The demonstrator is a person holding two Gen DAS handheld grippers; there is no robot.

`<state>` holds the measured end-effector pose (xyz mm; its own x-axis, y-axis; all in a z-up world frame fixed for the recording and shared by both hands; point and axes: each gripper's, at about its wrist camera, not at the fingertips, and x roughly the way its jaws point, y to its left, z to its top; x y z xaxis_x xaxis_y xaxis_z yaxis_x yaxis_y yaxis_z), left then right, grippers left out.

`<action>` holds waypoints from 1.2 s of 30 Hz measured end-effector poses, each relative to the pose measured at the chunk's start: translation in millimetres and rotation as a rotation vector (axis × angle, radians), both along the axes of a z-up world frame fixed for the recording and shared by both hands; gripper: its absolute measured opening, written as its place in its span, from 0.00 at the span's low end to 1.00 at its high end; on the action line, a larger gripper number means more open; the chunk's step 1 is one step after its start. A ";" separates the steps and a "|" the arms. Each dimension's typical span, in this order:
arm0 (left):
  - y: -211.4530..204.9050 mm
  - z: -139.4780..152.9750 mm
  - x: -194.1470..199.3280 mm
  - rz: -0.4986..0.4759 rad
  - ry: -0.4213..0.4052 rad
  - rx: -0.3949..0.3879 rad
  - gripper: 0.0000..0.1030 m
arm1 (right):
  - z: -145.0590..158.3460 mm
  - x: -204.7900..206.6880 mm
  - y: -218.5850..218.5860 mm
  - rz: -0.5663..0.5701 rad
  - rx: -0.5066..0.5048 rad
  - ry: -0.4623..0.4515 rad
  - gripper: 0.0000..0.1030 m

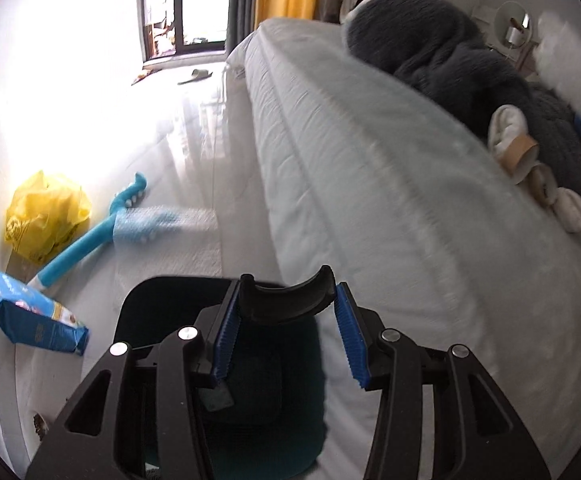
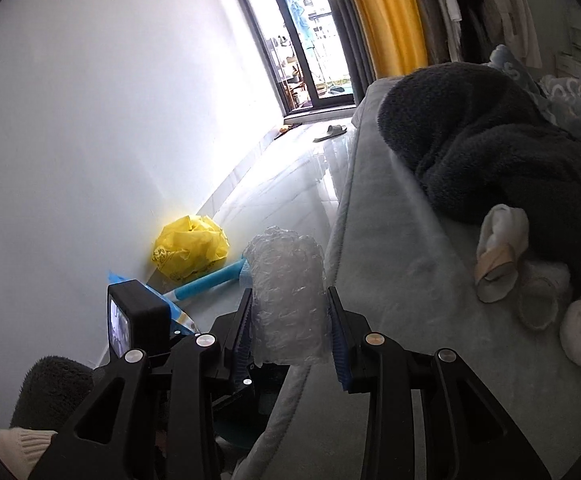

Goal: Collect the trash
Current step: 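Carry both items to the bin and open the left tool to drop the black piece, then open the right tool over the bin to drop the bubble wrap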

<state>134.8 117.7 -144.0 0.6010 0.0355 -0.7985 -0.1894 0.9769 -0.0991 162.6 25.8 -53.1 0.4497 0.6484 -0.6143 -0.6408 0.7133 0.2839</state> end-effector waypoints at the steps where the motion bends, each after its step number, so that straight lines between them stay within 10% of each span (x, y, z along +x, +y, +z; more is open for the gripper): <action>1: 6.3 -5.7 -0.7 0.008 0.018 -0.004 0.48 | -1.2 -1.5 8.6 0.013 -0.012 -0.004 0.34; 22: 101.9 -103.6 -33.4 0.132 0.353 -0.123 0.56 | -50.0 -1.9 110.9 0.161 -0.166 0.070 0.34; 36: 133.8 -79.5 -57.8 0.121 0.292 -0.120 0.83 | -109.2 10.7 147.8 0.170 -0.266 0.201 0.34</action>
<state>77.0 251.5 -223.5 0.3435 -0.0124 -0.9391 -0.3406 0.9302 -0.1369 173.2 173.6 -162.3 0.2024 0.5094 -0.8364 -0.7069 0.6671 0.2353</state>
